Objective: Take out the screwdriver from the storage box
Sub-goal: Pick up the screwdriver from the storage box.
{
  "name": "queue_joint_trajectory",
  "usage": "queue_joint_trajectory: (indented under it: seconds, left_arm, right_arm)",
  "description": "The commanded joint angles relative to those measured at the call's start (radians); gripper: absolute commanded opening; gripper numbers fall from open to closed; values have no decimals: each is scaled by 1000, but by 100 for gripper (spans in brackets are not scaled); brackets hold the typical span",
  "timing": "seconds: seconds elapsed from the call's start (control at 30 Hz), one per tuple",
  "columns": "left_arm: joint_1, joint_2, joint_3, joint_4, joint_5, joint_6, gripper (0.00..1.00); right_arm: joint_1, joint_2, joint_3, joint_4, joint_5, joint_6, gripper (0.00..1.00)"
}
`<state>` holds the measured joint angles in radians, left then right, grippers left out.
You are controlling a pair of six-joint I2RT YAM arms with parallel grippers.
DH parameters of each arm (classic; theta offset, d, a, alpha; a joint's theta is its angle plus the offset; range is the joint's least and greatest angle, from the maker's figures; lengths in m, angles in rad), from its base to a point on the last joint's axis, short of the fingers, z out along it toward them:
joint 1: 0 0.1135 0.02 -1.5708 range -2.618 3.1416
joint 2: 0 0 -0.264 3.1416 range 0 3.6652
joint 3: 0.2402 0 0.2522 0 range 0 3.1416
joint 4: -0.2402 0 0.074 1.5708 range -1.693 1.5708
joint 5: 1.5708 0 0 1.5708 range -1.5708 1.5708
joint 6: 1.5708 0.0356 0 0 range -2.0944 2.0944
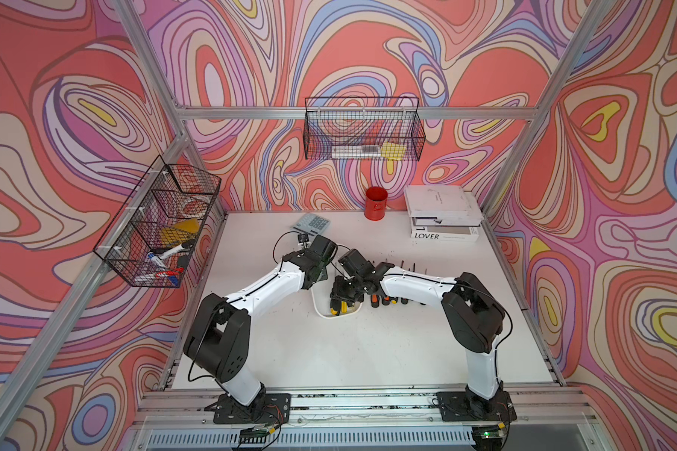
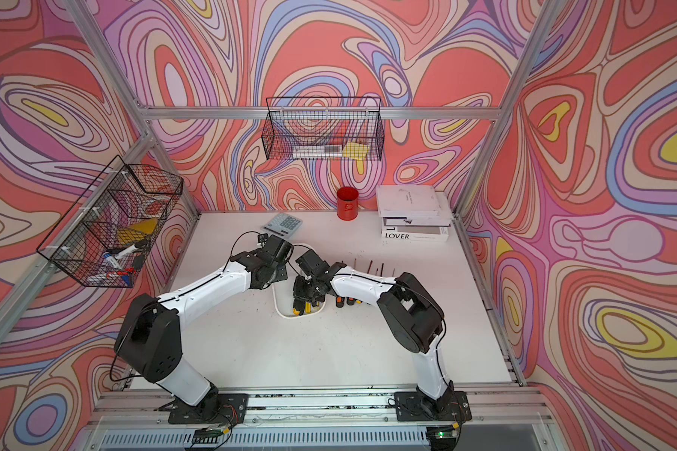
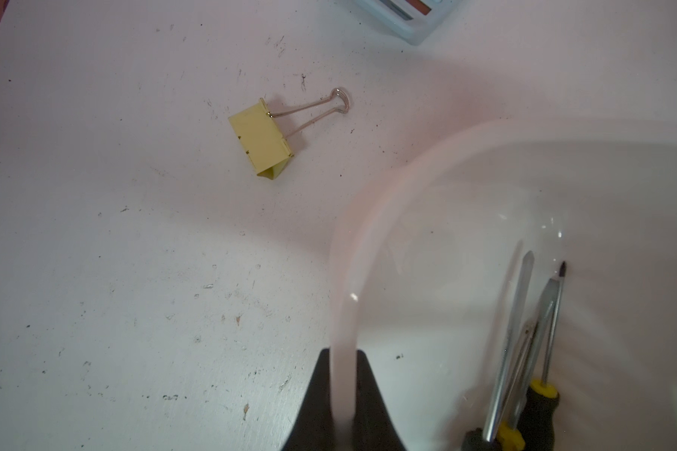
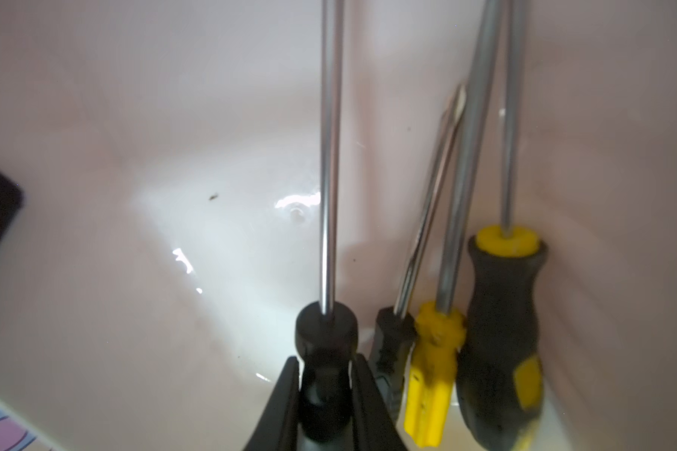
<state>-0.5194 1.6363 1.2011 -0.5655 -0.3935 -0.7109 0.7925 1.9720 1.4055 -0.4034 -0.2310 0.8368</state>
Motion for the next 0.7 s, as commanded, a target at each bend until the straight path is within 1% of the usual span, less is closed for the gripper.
queue_joint_trajectory:
  seconds: [0.0, 0.2, 0.3, 0.4, 0.5, 0.6, 0.67]
  left_arm:
    - [-5, -16, 6, -5, -18, -12, 0]
    - [-4, -16, 8, -5, -16, -12, 0]
    - [-3, -18, 8, -5, -19, -10, 0]
    - [-3, -15, 7, -1, -17, -10, 0]
    - [-3, -10, 11, 4, -10, -10, 0]
    - [-3, -10, 12, 4, -8, -10, 0]
    - [-4, -12, 10, 3, -10, -7, 0]
  right_arm:
    - [3, -72, 16, -50, 70, -87, 0]
    - [3, -121, 37, -118, 130, -137, 0]
    - [2, -161, 43, -180, 213, -177, 0]
    - [-22, -195, 59, -272, 287, -217, 0]
    - [-78, -268, 49, -335, 326, -239, 0]
    - [-174, -330, 26, -403, 347, -249, 0]
    - [-258, -363, 5, -455, 363, -258, 0]
